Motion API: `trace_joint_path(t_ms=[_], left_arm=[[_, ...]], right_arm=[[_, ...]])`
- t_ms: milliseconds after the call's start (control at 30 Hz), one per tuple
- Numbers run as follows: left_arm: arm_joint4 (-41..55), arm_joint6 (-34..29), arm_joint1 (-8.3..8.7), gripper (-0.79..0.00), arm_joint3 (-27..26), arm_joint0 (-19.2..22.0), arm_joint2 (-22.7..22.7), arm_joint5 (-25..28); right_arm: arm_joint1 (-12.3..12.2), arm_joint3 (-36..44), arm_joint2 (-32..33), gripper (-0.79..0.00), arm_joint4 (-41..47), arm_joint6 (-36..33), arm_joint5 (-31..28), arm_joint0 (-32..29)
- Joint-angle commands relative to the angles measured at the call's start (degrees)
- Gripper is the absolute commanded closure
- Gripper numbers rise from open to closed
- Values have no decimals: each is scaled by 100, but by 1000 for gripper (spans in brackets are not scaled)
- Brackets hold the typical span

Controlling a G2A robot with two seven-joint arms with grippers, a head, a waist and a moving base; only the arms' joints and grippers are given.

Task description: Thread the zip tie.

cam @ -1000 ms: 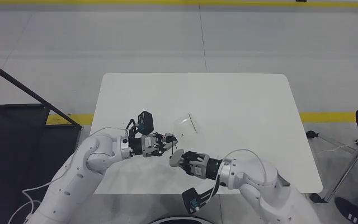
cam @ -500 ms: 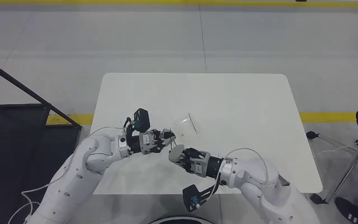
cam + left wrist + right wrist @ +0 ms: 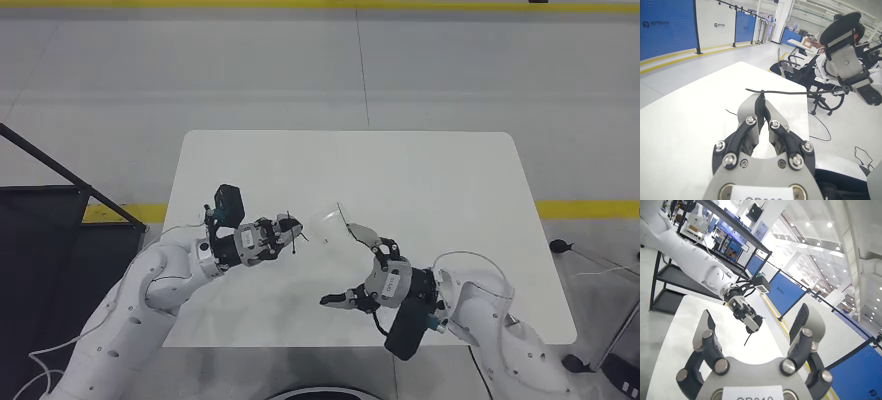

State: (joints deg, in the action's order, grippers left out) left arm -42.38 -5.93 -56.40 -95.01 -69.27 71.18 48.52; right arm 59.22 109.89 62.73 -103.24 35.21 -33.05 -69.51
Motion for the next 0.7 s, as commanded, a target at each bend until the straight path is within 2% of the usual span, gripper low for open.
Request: trace_joint_path(t_ms=[0,233,367,567,667], left_arm=[[3,-7,0,0,1,3,-2,0],[3,-7,0,0,1,3,-2,0],[-10,57,-9,0,-115,-60,16,-107],[-133,366,-17,0,-190,-190,128,-63],[-180,411,-25,0,-184,-208,127,-35]], right_arm=[[0,0,0,-785,-312,1,0,0],[3,-25,-14,-785,-282,-65,8,-22],[86,-420,-164,-785,575,-962,-377,173],[306,-1383,-609,-785,2430,-2565,-828,791],[306,-1383,-609,-785,2430,-2565,-828,791]])
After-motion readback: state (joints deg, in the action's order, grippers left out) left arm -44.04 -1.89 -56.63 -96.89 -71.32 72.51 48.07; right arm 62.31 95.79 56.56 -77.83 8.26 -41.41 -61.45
